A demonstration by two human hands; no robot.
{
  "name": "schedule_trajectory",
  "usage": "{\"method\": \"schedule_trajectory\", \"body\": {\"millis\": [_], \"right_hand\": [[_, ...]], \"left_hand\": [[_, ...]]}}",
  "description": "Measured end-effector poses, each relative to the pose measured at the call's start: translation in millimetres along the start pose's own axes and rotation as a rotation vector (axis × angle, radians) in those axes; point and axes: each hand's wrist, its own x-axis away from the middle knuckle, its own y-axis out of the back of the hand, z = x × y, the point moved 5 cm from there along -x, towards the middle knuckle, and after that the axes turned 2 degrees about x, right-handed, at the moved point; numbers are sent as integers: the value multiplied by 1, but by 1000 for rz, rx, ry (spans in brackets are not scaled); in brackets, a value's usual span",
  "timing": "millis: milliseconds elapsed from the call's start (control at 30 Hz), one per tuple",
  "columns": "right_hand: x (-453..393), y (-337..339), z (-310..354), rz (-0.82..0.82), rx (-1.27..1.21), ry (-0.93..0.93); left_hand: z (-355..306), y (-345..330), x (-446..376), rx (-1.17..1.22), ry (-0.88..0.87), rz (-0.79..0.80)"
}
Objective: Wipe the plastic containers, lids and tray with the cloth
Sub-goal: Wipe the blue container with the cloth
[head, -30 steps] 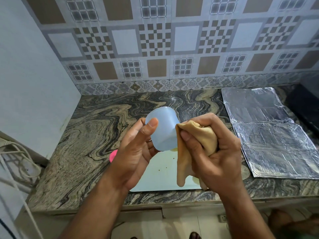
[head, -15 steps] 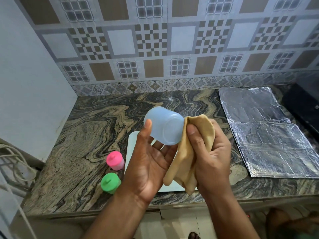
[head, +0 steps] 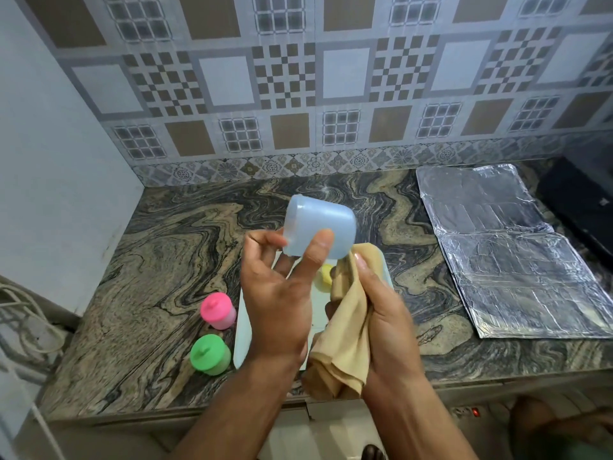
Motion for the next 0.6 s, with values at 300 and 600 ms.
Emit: {"method": "schedule_trajectory", "body": {"millis": [300,600], "right_hand": [[6,2,50,102,890,908],[6,2,52,70,982,994]], "left_hand": [[-2,-9,5,182,554,-7],[-2,-8,8,10,449,37]]}}
